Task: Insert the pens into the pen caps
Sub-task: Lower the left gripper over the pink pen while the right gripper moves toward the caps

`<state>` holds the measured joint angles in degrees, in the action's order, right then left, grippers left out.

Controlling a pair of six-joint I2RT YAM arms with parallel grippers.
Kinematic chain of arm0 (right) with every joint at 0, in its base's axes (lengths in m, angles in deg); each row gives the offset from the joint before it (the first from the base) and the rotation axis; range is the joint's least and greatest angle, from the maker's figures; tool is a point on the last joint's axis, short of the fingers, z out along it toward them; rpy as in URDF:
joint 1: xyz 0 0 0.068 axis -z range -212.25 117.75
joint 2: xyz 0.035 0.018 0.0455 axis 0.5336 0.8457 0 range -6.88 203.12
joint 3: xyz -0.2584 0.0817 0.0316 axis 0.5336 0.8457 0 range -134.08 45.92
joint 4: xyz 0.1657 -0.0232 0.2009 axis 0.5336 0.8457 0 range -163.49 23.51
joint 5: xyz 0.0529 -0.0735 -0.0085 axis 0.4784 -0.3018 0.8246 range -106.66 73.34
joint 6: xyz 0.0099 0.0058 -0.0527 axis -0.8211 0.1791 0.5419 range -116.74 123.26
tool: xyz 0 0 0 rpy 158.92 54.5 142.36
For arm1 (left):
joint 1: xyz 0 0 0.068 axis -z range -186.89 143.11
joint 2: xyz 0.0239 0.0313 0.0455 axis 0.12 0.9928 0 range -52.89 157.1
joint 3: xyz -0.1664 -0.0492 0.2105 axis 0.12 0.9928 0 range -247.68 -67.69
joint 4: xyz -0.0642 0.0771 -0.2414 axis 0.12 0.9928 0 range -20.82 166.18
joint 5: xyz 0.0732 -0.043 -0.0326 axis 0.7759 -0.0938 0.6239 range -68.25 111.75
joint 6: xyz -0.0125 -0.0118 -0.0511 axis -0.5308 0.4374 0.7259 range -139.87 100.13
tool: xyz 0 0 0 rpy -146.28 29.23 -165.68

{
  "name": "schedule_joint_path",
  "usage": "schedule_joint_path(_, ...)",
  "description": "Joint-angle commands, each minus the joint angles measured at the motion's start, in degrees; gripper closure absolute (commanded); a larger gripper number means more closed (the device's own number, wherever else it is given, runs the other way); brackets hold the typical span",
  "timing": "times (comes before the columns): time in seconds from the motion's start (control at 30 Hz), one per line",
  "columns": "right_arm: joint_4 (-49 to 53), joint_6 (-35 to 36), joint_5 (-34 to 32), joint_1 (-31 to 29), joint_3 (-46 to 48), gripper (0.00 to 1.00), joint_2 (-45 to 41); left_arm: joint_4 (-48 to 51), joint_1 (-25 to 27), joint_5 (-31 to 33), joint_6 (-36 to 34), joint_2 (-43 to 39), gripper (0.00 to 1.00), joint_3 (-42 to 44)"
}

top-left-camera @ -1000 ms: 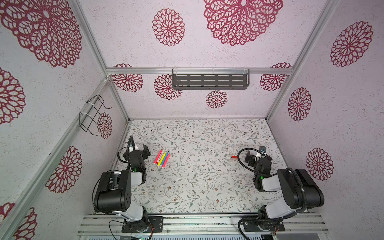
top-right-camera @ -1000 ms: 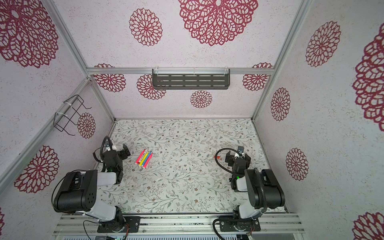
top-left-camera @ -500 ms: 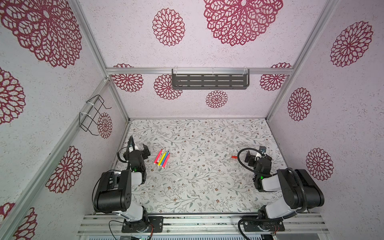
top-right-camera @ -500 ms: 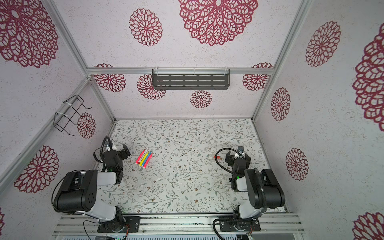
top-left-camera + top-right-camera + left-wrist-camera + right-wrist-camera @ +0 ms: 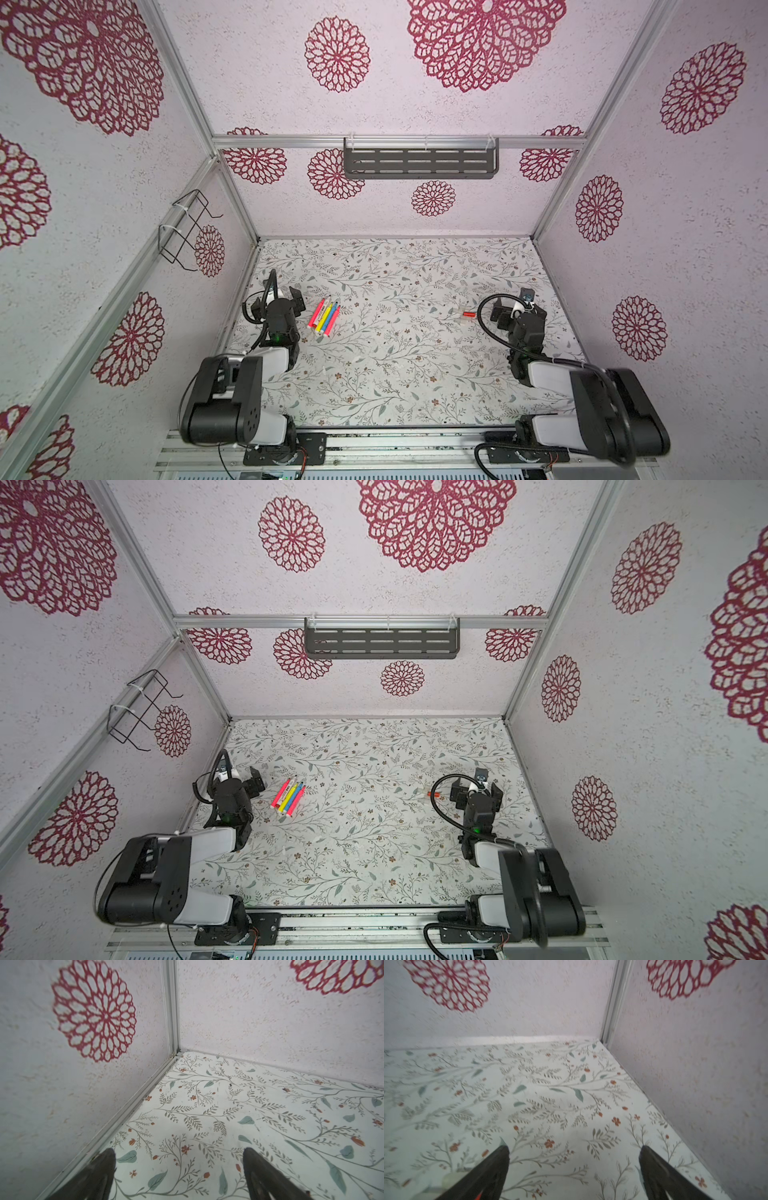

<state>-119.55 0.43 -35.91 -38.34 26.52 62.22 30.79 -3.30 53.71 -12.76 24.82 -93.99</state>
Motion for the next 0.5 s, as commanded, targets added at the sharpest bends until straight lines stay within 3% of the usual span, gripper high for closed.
schedule_joint_path(0.0,20.3,-11.2,0.5,-0.3,-12.1,0.01,-10.3,25.2,3.2,10.9,5.8,-10.5,0.02,-11.8)
schedule_joint_path(0.03,22.8,-16.4,0.3,0.1,-13.6,0.01,-12.7,35.7,3.1,8.0,12.0,-13.3,0.02,-15.7)
schedule_joint_path(0.1,23.6,-22.0,5.9,2.2,-12.7,0.01,-17.4,44.9,3.4,-0.6,17.2,-16.9,0.02,-19.3)
schedule_joint_path(0.17,25.2,-21.8,16.3,2.9,-13.6,0.01,-19.4,48.8,4.8,-10.0,19.2,-19.2,0.02,-20.1)
schedule_joint_path(0.33,42.0,-21.3,32.6,2.3,-21.7,0.04,-14.8,59.5,10.6,-20.7,20.5,-17.3,0.0,-22.3)
schedule_joint_path(0.47,55.5,-15.6,32.0,-0.1,-27.0,0.08,-12.1,63.3,13.3,-26.0,22.8,-11.1,0.06,-23.1)
